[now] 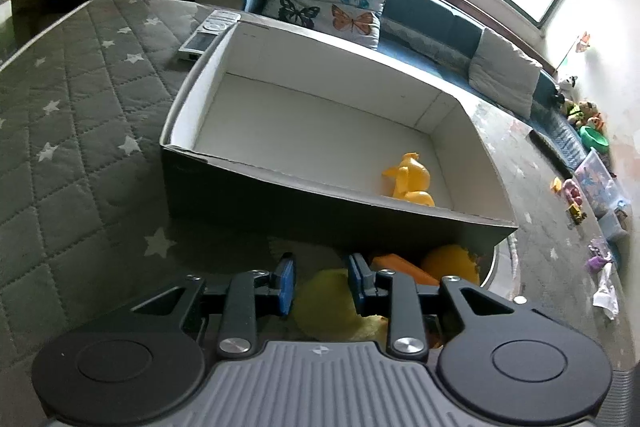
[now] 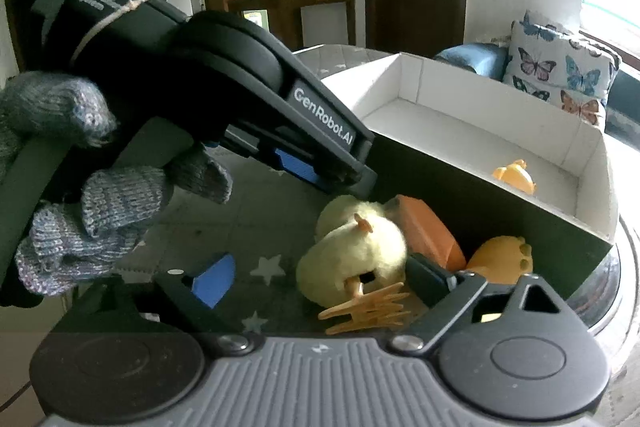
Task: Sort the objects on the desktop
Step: 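Move the right tool to the yellow plush chick and close on it, then lift the plush chick into the box and open the right tool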
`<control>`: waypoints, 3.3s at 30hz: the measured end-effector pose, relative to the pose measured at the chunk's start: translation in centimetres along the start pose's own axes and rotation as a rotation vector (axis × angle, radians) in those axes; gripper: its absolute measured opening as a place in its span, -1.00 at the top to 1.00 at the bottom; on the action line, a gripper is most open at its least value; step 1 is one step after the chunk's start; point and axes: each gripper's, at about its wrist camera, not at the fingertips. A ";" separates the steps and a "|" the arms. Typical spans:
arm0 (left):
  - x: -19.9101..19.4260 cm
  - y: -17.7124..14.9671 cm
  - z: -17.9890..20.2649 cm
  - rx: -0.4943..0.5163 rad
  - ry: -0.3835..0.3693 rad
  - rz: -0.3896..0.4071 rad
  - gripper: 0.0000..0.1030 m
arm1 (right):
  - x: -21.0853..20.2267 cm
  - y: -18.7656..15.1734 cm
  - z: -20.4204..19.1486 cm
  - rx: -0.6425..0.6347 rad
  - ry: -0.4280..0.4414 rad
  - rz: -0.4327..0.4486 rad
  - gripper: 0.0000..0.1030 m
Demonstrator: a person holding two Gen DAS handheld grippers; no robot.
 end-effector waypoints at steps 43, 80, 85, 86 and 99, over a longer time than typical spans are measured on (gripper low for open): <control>-3.3 5.5 3.7 0.025 -0.053 0.132 0.41 | -3.8 4.3 3.2 0.058 -0.050 0.161 -0.21; 9.0 10.9 -0.5 -0.051 0.005 -0.023 0.45 | 6.4 6.3 11.5 0.206 -0.031 -0.050 -0.30; 7.5 10.3 0.0 -0.041 0.013 0.001 0.45 | 4.7 6.4 11.3 0.191 -0.059 -0.013 -0.46; 7.2 10.2 0.1 -0.040 0.014 0.006 0.45 | 4.3 6.7 11.4 0.185 -0.063 -0.006 -0.48; 2.4 6.9 2.4 0.011 0.028 0.076 0.44 | -2.0 5.4 9.2 0.092 -0.109 0.089 -0.67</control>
Point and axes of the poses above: each gripper's, at about its wrist camera, not at the fingertips, and x roughly the way its jaws point, z to its right, y to its top, and after that the axes turned 1 degree about -y, right-handed
